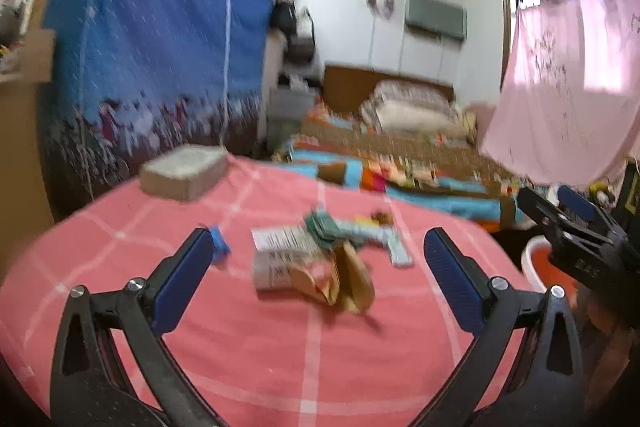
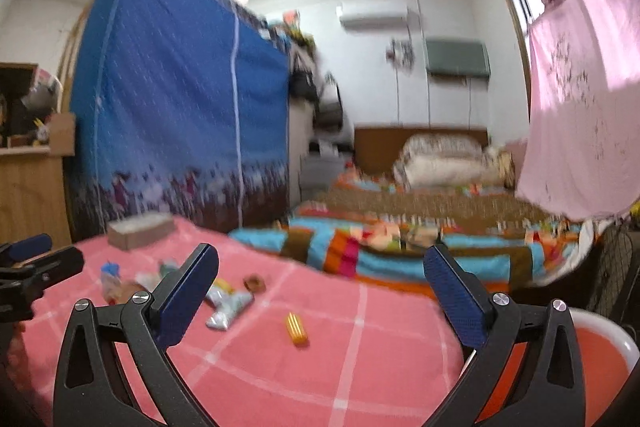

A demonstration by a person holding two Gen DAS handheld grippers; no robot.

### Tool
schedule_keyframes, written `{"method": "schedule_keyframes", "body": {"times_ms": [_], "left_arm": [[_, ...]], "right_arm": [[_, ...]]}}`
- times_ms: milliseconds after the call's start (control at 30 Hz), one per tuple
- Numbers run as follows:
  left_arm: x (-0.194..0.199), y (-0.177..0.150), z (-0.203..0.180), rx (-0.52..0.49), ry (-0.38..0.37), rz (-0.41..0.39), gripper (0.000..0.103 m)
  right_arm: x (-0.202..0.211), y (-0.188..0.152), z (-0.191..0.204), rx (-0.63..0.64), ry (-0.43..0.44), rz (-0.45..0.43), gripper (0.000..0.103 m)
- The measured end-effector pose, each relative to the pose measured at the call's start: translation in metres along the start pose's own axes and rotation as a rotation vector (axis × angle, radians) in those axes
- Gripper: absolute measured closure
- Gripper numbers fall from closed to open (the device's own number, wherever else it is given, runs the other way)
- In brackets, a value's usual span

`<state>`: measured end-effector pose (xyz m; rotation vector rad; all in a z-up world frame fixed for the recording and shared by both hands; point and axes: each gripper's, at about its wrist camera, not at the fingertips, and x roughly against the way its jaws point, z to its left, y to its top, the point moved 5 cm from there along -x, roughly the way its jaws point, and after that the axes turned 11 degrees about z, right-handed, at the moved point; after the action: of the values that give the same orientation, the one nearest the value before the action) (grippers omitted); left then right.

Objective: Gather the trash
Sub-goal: 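Grasp the brown paper scrap with the left tool while the right grasps the yellow cap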

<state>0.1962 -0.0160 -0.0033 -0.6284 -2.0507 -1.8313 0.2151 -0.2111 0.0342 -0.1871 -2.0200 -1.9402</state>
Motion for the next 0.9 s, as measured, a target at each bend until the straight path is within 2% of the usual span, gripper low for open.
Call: {"method": "schedule_keyframes", "body": {"times_ms": [67,167,233,367,400,433,467,600,733,800,867,900], "left_arm": [[-0.011,-0.002,-0.002,0.004,-0.011,0.062,0.0],[-0.024,-0.01,-0.004,0.024,-0.066,0.154,0.0],[-0.03,-0.016,-0.004,0.041,-0.084,0.197,0.003],[-0.038,-0.021,-0.005,0.046,-0.094,0.251,0.016],[-0.039,-0.022,-0.006,0.043,-0.094,0.263,0.021],[-0.04,-0.022,-0.007,0.04,-0.095,0.273,0.024],[-0.042,-0.023,-0.01,0.033,-0.096,0.287,0.031],[-0.047,-0.023,-0.015,0.014,-0.102,0.319,0.057],[-0.046,-0.021,-0.013,0.03,-0.123,0.312,0.072],[-0.046,-0.021,-0.012,0.039,-0.129,0.312,0.083],[-0.048,-0.02,-0.01,0.044,-0.133,0.314,0.09],[-0.047,-0.02,-0.01,0.046,-0.137,0.314,0.092]], "right_arm": [[-0.013,-0.005,-0.002,-0.016,0.005,0.07,0.0],[-0.028,-0.009,-0.002,-0.021,0.01,0.156,0.0],[-0.038,-0.013,-0.001,-0.016,0.011,0.218,0.0],[-0.061,-0.027,0.007,0.013,0.038,0.35,0.003],[-0.064,-0.029,0.009,0.019,0.042,0.363,0.006],[-0.066,-0.03,0.011,0.025,0.049,0.378,0.013],[-0.069,-0.032,0.013,0.031,0.061,0.398,0.02],[-0.083,-0.039,0.015,0.023,0.105,0.471,0.035],[-0.092,-0.044,0.009,-0.023,0.137,0.526,0.049],[-0.097,-0.046,0.008,-0.049,0.148,0.548,0.055],[-0.1,-0.048,0.007,-0.062,0.156,0.567,0.069],[-0.102,-0.049,0.009,-0.06,0.159,0.579,0.071]]}}
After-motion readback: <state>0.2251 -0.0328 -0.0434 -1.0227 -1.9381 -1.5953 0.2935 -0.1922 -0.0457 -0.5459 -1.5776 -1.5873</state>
